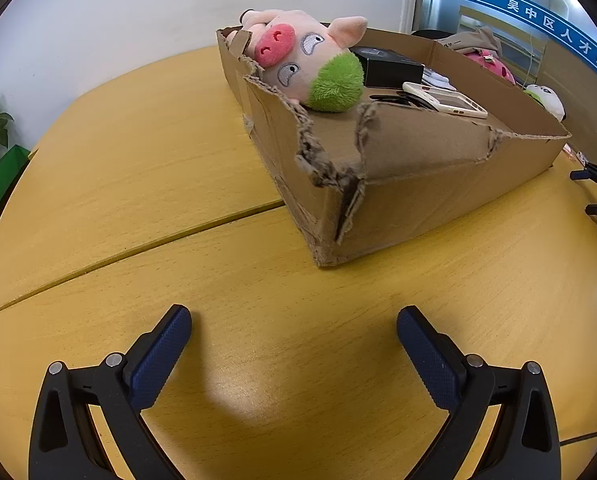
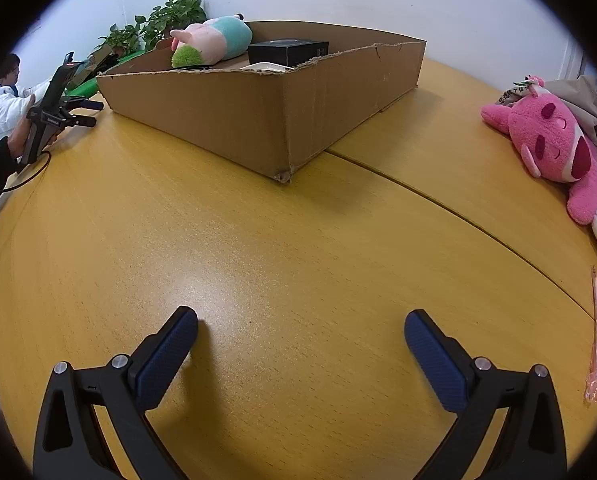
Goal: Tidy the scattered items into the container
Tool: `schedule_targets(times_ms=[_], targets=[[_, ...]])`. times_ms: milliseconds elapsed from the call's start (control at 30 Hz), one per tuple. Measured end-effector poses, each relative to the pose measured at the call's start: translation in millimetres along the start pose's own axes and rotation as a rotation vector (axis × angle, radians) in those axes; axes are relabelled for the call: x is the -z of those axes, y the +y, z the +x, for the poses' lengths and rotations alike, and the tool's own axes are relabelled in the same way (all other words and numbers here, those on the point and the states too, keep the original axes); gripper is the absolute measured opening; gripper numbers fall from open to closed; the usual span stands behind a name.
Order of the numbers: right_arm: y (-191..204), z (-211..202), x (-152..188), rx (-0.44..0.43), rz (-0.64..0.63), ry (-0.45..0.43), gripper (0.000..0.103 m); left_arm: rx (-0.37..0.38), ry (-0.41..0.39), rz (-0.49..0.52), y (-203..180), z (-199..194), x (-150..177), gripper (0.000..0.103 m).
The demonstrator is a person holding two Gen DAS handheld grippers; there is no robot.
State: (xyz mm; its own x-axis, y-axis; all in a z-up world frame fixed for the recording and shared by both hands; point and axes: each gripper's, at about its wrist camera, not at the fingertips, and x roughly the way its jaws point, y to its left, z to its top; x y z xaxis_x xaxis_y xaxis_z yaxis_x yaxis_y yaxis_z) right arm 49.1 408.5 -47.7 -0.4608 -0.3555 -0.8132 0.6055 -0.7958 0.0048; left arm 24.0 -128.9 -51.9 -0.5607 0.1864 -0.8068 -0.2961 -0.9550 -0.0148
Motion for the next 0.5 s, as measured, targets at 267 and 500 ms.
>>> schedule_targets(times_ms=[267, 500], targets=[[1.0, -0.9, -0.6, 0.002, -0.002, -0.001, 0.103, -0.005, 0.000, 0.003, -1.5, -1.6, -0.6, 0.103], [1.6, -0.9, -0.7, 0.003, -0.002, -0.001, 0.103, -0.005, 0.000, 0.003, -1.6, -1.5, -0.4, 0.103]])
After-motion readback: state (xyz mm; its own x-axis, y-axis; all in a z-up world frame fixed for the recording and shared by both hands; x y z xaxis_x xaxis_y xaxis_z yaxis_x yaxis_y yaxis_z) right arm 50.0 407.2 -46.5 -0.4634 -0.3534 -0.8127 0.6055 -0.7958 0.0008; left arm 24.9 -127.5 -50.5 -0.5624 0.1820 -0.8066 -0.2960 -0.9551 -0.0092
